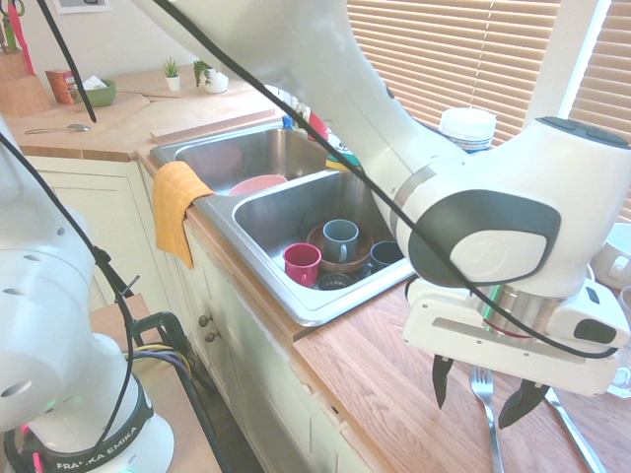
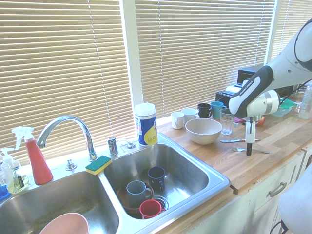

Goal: Put the fork into the sink

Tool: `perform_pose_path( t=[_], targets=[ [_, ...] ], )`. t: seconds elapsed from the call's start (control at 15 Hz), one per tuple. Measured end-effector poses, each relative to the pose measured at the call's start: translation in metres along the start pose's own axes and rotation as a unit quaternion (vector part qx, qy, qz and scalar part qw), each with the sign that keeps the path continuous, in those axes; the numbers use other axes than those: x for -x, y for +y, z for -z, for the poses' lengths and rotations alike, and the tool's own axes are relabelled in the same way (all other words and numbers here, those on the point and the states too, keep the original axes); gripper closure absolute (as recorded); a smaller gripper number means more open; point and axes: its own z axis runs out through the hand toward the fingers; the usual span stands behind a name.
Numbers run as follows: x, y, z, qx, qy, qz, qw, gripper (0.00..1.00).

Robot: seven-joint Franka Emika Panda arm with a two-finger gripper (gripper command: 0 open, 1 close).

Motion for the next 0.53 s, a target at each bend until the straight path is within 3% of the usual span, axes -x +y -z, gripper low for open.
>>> perform_pose_path(
  t=[0.53],
  targets=[
    [-0.0073,0.001,-0.0053,0.003,0.002,-0.001,1.0,1.0]
  ],
)
